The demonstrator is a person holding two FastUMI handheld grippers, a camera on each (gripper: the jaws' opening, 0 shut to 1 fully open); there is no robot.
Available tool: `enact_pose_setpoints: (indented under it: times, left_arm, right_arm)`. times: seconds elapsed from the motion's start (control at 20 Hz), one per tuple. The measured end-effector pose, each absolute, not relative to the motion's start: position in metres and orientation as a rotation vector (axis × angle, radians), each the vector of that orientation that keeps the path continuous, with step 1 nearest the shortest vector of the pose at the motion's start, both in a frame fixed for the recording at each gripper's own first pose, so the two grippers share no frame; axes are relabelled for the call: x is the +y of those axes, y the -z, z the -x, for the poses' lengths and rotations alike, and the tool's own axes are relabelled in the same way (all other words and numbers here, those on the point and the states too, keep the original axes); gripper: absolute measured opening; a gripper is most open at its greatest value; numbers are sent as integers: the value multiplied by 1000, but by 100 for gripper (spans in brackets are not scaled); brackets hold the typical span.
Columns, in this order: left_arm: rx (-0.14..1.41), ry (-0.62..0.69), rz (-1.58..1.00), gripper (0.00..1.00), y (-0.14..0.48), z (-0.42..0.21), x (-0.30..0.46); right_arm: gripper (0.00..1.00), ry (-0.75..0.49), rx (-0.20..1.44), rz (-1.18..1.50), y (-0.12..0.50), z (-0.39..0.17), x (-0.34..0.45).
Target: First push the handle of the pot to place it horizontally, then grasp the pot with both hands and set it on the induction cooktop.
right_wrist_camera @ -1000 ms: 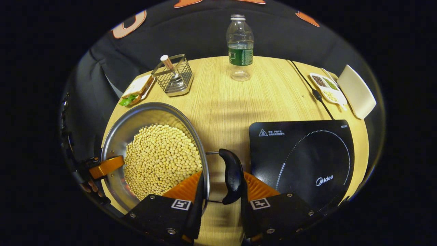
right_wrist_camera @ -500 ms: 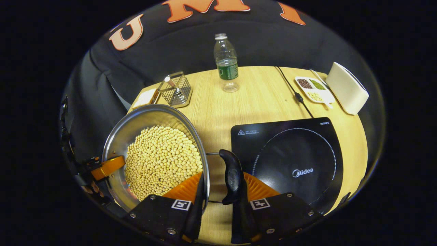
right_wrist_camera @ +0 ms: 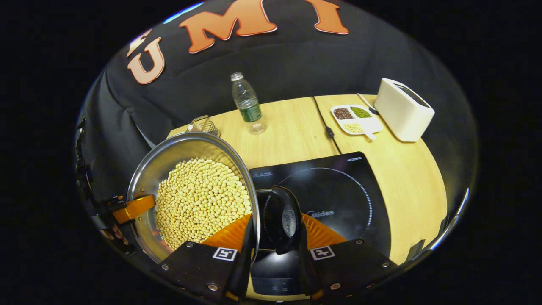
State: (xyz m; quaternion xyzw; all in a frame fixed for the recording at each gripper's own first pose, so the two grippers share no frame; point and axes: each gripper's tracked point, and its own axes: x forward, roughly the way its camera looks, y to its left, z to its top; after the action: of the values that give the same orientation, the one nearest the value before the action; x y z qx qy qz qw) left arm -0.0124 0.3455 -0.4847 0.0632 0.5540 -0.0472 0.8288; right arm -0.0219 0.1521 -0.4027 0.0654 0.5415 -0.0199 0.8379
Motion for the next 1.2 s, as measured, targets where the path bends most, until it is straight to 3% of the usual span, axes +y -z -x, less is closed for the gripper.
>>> enact_pose_setpoints:
  times: [0.2,0.3,0.45,0.5,0.9,1.05,1.2]
  left_arm:
    - [1178,151,-159,55,486,3,341]
    - [1173,170,-166,60,489,0,339]
    - [1167,190,-162,55,496,0,336]
    - [1166,194,-159,60,497,2,336]
    - [1159,212,-165,55,496,-4,335]
    - [1161,216,-178,60,496,-7,333]
    - [1165,213,-187,58,497,-7,331]
  right_arm:
    - [48,79,1134,-158,395,28,108]
    - [48,96,1127,-161,388,28,87]
    - [48,113,1112,-152,381,26,57]
    - [48,117,1108,-147,378,27,48]
    - [48,136,1090,-140,371,21,-6]
    - [48,139,1093,-148,375,17,-21]
    - [48,142,1095,-148,381,11,-33]
